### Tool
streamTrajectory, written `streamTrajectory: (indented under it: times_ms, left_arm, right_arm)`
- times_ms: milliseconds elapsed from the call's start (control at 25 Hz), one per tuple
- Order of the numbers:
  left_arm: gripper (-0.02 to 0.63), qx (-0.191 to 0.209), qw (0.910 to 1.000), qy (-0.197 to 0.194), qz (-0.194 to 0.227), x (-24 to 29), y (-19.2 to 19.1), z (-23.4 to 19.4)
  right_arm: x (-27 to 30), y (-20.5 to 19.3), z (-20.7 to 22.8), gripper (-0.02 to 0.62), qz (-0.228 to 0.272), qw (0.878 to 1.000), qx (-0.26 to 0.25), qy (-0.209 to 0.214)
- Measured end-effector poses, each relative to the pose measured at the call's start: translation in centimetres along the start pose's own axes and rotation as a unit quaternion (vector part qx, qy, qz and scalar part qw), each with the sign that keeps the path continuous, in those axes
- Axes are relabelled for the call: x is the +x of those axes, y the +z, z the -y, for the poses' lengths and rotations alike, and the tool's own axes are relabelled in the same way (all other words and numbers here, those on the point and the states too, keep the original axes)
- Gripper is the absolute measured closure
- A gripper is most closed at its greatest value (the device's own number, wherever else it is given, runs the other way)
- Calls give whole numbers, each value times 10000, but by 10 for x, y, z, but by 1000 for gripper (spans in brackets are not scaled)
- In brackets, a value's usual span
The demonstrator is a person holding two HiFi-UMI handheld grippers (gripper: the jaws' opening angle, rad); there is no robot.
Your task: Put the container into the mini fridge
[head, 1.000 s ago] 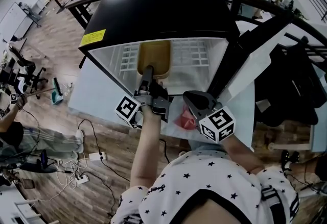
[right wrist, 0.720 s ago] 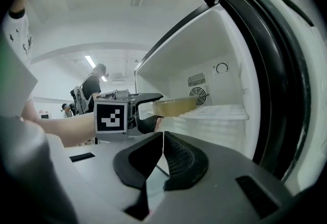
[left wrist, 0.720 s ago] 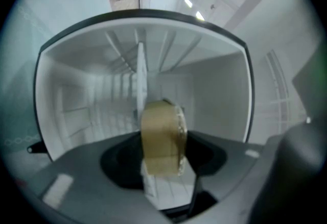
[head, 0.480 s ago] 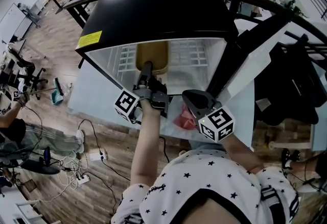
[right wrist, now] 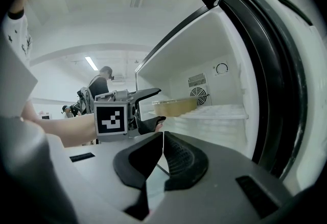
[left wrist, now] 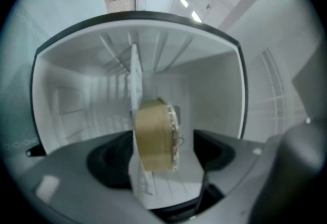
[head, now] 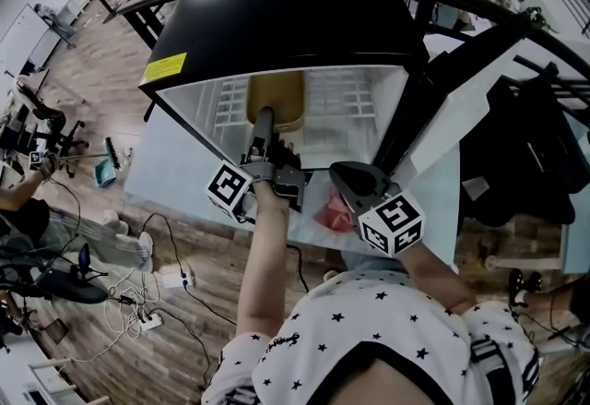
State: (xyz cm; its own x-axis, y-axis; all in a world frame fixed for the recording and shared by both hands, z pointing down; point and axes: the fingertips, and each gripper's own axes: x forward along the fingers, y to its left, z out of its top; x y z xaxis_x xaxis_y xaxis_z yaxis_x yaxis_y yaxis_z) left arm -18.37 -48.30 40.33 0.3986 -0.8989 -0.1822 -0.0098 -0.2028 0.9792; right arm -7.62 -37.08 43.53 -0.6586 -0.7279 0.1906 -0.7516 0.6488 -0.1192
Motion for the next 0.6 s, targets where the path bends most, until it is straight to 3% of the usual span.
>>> streamTrajectory:
  times_ms: [360, 600]
  left_arm:
    - [258, 528, 9980, 110, -322, -32, -15, -4]
    - [455, 1223, 9897, 582, -472, -65, -28, -6]
  right_arm:
    - [-12, -7, -15, 572, 18, 10000, 0, 36]
    - [-28, -5, -29, 572, 12, 10000, -4, 35]
